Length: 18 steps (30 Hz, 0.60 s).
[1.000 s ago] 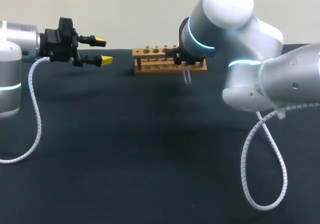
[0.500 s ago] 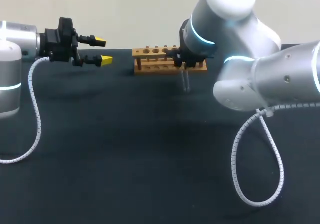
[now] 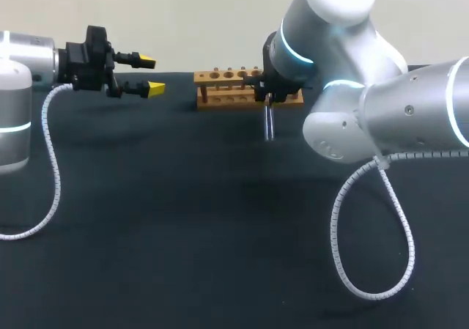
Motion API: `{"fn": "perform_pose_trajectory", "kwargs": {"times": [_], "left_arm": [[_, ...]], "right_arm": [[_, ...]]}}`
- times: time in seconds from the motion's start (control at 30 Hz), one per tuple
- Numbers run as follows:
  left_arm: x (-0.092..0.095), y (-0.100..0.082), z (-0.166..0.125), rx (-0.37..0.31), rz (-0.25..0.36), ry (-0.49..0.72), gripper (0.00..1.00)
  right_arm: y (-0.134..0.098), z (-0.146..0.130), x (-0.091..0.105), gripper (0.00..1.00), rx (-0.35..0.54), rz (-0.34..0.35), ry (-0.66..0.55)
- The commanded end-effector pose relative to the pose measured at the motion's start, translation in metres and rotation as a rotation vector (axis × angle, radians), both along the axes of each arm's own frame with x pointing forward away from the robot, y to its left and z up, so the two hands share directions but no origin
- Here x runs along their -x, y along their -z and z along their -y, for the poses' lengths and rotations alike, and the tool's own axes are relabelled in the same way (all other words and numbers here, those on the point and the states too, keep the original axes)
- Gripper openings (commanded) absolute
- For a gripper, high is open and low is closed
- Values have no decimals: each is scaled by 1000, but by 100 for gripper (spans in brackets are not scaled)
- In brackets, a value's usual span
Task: Grasp the test tube, adjust it, and insert it.
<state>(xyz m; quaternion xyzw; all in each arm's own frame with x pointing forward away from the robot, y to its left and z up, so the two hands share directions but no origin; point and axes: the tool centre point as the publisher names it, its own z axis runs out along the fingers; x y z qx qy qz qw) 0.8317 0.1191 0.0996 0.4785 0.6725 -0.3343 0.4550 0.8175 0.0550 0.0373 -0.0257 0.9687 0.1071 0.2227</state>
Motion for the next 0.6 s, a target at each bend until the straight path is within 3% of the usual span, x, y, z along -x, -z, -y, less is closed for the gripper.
{"fn": "perform_pose_trajectory", "kwargs": {"times": [0.03, 0.6], "left_arm": [[1, 1, -1, 3, 5, 0, 100], [1, 1, -1, 3, 5, 0, 100]], "right_arm": [[1, 0, -1, 0, -1, 0, 4], [-23, 1, 21, 0, -6, 99, 113]]}}
